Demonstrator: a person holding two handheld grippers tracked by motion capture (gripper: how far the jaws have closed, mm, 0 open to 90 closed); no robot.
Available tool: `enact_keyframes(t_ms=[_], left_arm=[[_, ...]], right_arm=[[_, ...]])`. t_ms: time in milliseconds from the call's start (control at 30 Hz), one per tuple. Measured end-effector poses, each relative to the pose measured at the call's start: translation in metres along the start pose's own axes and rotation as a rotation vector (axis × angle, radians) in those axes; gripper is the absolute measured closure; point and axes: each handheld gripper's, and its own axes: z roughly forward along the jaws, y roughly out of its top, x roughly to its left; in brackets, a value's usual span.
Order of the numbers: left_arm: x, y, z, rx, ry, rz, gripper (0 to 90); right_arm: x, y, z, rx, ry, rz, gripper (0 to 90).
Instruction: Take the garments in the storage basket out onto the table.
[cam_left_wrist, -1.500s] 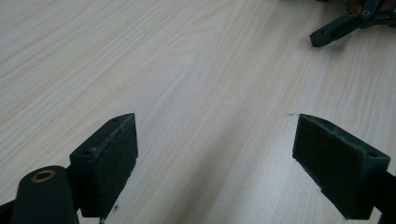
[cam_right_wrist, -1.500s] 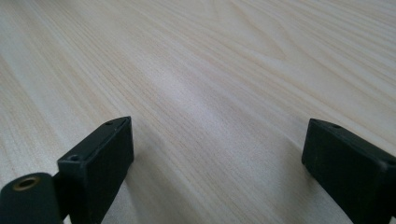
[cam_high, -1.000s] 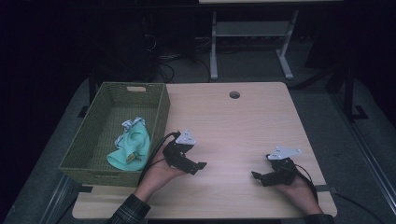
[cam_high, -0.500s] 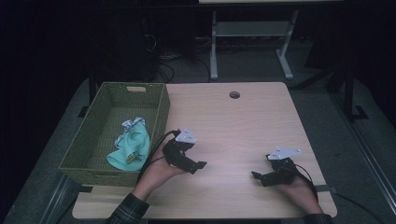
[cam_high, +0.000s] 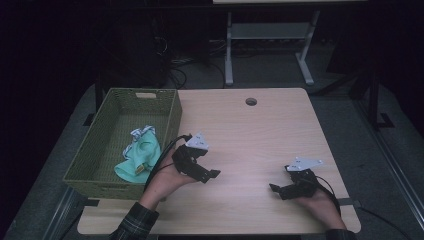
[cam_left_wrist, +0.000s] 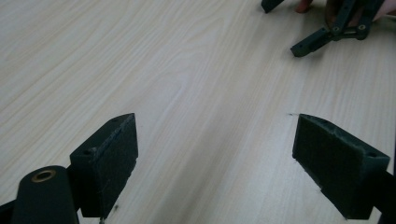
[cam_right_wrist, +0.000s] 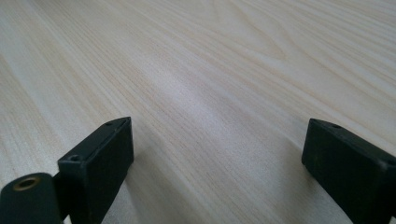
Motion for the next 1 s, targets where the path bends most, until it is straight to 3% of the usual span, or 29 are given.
enact_keyframes(t_ms=[533, 1000], left_arm=[[0.004, 0.006, -0.009, 0.0, -0.007, 0.031, 13.7], [0.011, 0.003, -0.021, -0.01, 0.009, 0.009, 13.7]], right_arm=[[0.0, 0.0, 0.0, -0.001, -0.004, 0.0, 8.7], [0.0, 0.0, 0.0, 0.0, -0.002, 0.0, 8.6]])
